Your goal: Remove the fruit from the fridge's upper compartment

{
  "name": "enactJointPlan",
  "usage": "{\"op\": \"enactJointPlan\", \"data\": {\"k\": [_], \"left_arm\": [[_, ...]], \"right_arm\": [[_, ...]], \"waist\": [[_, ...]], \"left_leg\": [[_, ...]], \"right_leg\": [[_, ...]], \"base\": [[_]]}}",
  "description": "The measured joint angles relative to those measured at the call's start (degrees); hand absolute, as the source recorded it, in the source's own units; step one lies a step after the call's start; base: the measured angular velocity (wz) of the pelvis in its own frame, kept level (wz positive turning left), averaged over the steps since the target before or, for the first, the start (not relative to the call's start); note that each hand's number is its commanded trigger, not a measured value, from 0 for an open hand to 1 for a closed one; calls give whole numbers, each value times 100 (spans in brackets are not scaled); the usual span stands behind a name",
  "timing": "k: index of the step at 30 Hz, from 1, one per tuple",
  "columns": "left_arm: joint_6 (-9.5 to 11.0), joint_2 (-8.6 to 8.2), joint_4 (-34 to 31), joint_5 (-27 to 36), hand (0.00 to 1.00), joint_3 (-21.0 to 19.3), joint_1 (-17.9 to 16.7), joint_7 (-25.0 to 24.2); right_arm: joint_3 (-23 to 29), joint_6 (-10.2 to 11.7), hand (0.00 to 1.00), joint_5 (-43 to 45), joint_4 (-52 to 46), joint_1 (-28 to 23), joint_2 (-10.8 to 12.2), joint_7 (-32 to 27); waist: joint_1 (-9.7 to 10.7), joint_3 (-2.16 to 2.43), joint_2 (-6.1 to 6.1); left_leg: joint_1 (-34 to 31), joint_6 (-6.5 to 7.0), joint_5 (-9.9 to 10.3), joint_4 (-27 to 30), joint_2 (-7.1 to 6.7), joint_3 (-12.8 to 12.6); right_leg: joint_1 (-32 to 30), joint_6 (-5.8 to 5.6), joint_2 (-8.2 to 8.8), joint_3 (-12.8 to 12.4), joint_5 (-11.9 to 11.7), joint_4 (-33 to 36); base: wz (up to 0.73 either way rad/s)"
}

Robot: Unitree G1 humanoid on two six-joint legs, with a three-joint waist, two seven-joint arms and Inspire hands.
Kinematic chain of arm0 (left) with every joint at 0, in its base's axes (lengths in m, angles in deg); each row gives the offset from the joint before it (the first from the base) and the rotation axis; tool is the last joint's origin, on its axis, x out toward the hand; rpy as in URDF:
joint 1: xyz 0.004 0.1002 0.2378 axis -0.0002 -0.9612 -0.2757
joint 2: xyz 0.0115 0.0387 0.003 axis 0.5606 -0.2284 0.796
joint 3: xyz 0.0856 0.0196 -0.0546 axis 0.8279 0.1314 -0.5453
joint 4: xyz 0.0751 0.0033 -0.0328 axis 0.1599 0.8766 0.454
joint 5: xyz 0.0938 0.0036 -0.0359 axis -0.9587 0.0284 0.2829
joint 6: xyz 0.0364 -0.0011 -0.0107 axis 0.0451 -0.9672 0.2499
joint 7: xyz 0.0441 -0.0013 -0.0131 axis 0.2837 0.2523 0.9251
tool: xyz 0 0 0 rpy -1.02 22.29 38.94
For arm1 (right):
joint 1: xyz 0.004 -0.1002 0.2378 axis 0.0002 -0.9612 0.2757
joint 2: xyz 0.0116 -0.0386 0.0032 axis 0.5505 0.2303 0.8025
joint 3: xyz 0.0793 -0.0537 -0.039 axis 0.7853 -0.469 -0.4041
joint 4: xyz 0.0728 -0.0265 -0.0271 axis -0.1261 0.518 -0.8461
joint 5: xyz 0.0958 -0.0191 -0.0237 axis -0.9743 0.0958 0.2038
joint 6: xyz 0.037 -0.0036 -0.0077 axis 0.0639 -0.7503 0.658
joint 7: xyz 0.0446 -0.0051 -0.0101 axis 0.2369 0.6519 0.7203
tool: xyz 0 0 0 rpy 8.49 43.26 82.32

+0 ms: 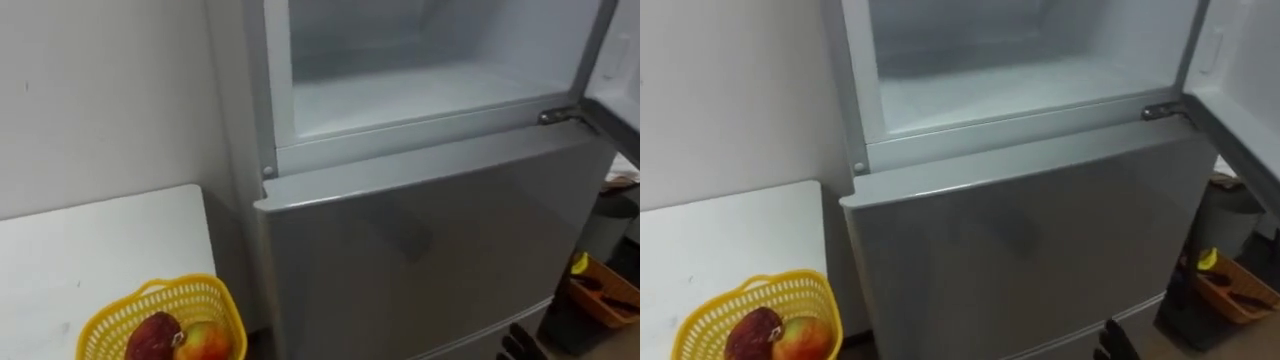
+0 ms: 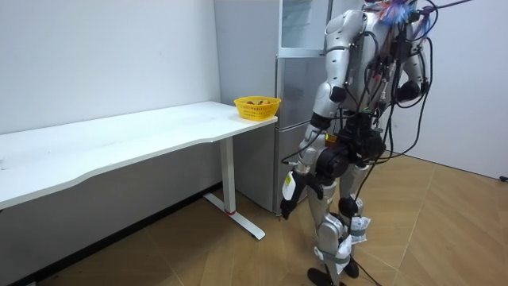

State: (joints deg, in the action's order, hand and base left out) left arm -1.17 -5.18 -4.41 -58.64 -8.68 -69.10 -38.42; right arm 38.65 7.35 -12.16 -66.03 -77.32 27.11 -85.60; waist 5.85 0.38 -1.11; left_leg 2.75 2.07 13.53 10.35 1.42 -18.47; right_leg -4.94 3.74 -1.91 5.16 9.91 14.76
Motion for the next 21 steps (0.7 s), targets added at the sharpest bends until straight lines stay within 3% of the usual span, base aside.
{"op": "enactJointPlan", "data": {"k": [4, 11, 14, 17, 21], "left_arm": [[4, -6, -103, 9, 0, -2, -15, 89], [3, 36, -310, 13, 0, -143, -99, 206], [5, 42, -462, 8, 0, -395, -170, 242], [18, 44, -500, -4, 0, -675, -183, 322], [33, 95, -563, 8, 0, -1073, -239, 500]], "right_arm": [[222, 12, 0, -1529, 32, -2, 10, -371], [854, 9, 0, -2547, -63, 213, 10, -1521], [1480, 32, 0, -2947, -532, 488, -35, -2194], [2397, 68, 0, -3468, -914, 1036, -358, -2880], [3216, 465, 0, -3802, -1172, 1170, -531, -3258]], "waist": [[56, 0, 21], [174, -16, 114], [266, -19, 178], [510, 12, 295], [531, 39, 417]], "left_leg": [[7, -2, 2, 10, 4, 1], [-16, -2, 3, 16, 2, 13], [-30, -2, 1, 9, -1, 14], [-115, -1, -1, 23, -2, 64], [-107, -15, -9, 40, 12, 50]], "right_leg": [[22, 3, -10, -9, -2, -22], [-4, 0, -4, -5, 1, -3], [-10, 0, -9, -6, 1, 2], [-17, -1, 1, 38, 4, -3], [10, 11, -9, 66, 4, -33]], "base": [[-3], [0], [0], [7], [2]]}}
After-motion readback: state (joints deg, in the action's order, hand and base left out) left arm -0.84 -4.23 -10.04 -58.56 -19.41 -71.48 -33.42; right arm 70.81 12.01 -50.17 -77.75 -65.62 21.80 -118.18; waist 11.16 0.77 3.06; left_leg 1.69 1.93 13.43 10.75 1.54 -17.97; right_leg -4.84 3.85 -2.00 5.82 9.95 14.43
